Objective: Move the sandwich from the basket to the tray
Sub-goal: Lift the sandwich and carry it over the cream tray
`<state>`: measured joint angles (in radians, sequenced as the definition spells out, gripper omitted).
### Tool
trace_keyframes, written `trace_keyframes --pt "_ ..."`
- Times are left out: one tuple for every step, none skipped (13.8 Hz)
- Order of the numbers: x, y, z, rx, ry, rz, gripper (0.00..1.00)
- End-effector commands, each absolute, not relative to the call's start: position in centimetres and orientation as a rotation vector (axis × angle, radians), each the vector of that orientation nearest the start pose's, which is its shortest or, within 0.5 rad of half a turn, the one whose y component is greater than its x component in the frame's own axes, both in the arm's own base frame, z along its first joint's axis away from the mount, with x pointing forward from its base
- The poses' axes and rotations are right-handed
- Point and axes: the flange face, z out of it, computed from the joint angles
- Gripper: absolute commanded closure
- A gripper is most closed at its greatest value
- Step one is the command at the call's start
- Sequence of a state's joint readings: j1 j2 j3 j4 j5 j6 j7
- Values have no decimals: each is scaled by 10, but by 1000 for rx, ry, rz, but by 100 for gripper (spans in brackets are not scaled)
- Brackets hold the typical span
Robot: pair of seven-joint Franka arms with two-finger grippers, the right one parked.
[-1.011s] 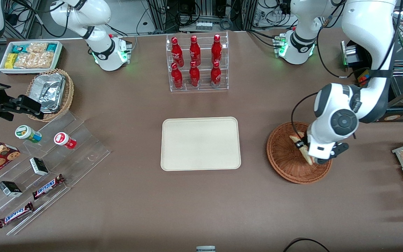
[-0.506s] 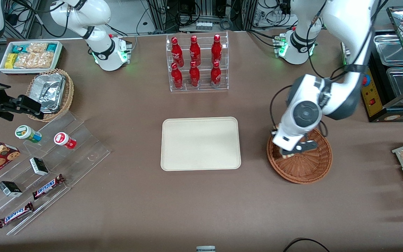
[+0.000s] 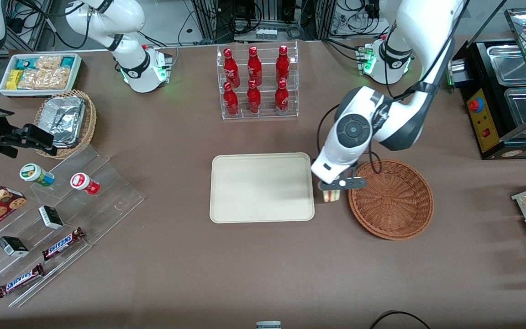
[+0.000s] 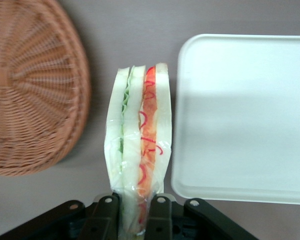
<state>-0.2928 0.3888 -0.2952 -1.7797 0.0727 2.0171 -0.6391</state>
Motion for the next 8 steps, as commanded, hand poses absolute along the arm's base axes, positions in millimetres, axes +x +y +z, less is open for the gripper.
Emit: trace_keyframes --pt "540 -367 330 -3148 26 199 100" --pt "535 -385 326 -3158 64 188 100" --pt "533 -402 323 -3165 94 184 100" --pt "530 -415 316 -3165 101 192 100" --pt "535 -420 311 -3167 100 187 100" --pt "537 -424 303 -3154 110 180 100" --pt "533 -433 297 -3146 109 178 100" --pt "533 -441 293 -3144 107 171 100"
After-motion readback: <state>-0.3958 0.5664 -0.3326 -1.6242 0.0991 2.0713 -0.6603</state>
